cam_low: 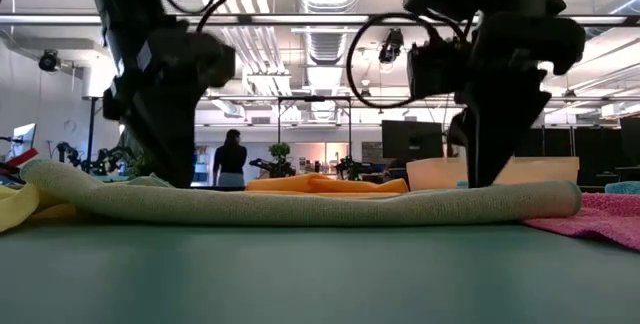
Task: Fold microfiber towels
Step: Fold the light green microfiber towel
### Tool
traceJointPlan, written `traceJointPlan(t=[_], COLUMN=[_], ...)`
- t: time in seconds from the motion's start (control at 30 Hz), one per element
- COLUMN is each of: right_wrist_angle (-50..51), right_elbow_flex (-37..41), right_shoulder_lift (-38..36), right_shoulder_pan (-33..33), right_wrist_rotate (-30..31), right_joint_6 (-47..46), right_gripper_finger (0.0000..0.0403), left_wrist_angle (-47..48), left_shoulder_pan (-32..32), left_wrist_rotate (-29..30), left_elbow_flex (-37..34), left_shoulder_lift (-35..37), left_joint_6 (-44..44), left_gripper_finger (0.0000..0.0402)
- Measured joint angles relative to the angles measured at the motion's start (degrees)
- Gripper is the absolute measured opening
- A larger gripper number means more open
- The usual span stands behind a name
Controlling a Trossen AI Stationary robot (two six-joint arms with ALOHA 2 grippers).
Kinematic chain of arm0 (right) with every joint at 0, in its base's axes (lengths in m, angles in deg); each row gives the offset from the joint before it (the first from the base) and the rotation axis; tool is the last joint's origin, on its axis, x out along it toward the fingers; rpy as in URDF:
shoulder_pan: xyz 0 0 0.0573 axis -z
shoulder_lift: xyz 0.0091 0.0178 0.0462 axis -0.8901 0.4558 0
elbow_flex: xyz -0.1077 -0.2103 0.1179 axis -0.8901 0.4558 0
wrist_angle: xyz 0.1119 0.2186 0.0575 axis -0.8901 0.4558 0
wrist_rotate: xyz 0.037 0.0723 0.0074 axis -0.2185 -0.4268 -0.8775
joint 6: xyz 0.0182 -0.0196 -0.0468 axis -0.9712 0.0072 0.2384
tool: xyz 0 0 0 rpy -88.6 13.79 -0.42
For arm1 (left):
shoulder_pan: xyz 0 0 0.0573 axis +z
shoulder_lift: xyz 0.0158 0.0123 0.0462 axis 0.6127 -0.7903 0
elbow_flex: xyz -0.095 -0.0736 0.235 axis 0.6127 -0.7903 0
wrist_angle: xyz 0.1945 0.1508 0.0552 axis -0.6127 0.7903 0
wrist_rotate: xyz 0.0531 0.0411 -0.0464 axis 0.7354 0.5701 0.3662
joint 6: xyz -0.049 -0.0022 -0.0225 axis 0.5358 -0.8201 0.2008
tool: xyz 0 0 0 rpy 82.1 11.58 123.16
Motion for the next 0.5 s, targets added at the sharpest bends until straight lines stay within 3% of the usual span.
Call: traceJointPlan(t=[0.5], right_wrist_angle=[-0.3], right_elbow_flex=[-1.9], right_shoulder_lift=[6.3], right_shoulder_pan=[0.4], right_wrist_rotate=[1.0], right_joint_6=[-6.3], right_gripper_finger=[0.0139], left_wrist_angle=[-8.0], left_shoulder_pan=[2.3], left_wrist_rotate=[-4.2], left_elbow_flex=[-8.6], left_shoulder_lift=[0.1], left_joint_6=[0.1], left_gripper_finger=[0.0143])
